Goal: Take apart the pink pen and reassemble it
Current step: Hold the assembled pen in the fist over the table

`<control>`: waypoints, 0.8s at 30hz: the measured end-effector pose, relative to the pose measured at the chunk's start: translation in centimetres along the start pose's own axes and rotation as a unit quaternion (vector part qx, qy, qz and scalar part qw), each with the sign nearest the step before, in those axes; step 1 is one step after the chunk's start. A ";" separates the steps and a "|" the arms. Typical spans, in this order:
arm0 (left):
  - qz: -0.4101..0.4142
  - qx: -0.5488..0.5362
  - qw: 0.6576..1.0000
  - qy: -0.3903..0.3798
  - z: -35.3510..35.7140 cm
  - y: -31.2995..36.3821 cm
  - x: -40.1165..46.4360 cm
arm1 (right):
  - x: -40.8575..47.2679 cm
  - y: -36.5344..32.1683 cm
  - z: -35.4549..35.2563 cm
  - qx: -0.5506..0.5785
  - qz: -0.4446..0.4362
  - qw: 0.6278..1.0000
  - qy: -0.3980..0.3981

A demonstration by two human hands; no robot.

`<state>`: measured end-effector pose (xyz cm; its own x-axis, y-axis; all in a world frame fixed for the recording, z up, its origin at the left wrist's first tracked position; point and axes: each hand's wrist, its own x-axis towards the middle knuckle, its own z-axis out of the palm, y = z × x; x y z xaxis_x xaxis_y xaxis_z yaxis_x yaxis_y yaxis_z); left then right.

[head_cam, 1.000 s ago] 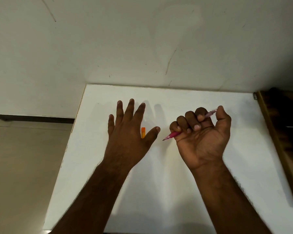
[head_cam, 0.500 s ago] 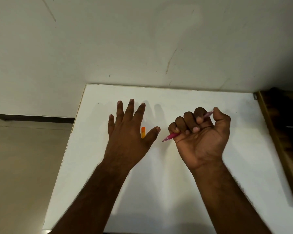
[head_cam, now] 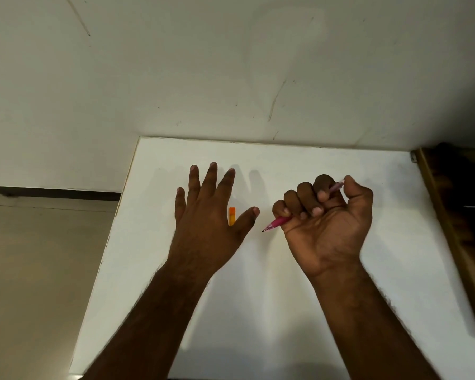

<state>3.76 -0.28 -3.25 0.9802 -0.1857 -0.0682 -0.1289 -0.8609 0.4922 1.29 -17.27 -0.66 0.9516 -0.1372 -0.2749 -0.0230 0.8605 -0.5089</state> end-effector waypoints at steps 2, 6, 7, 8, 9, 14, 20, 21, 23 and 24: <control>0.002 -0.004 1.000 0.001 0.0 0.0 0.0 | 0.0 0.0 0.0 0.006 0.004 1.000 0.000; 0.001 -0.006 1.000 0.002 -0.1 0.0 -0.1 | 0.1 0.0 0.0 0.004 -0.004 1.000 0.005; 0.001 -0.007 1.000 0.003 -0.1 0.0 -0.1 | 0.1 0.0 0.0 0.006 -0.004 1.000 0.004; 0.002 -0.007 1.000 0.003 -0.1 0.0 -0.1 | 0.1 0.0 0.0 0.008 -0.003 1.000 0.003; 0.002 -0.007 1.000 0.004 -0.1 0.0 -0.1 | 0.1 0.0 -0.1 0.010 -0.002 1.000 0.002; 0.004 -0.009 1.000 0.005 -0.1 0.0 -0.1 | 0.1 0.0 -0.1 0.013 0.000 1.000 -0.005; 0.004 -0.006 1.000 0.006 0.0 -0.1 0.0 | 0.1 -0.1 0.0 0.002 -0.004 1.000 -0.012; 0.003 -0.006 1.000 0.005 0.0 -0.1 0.0 | 0.1 -0.1 0.0 0.006 -0.002 1.000 -0.011; 0.003 -0.004 1.000 0.005 0.0 -0.1 0.0 | 0.1 -0.1 0.0 0.013 0.002 1.000 -0.008; 0.004 -0.004 1.000 0.005 0.1 -0.1 0.0 | 0.0 -0.1 0.0 0.012 0.002 1.000 -0.007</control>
<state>3.78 -0.19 -3.37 0.9806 -0.1875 -0.0566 -0.1348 -0.8556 0.4999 1.32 -17.35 -0.62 0.9559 -0.1263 -0.2653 -0.0203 0.8724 -0.4884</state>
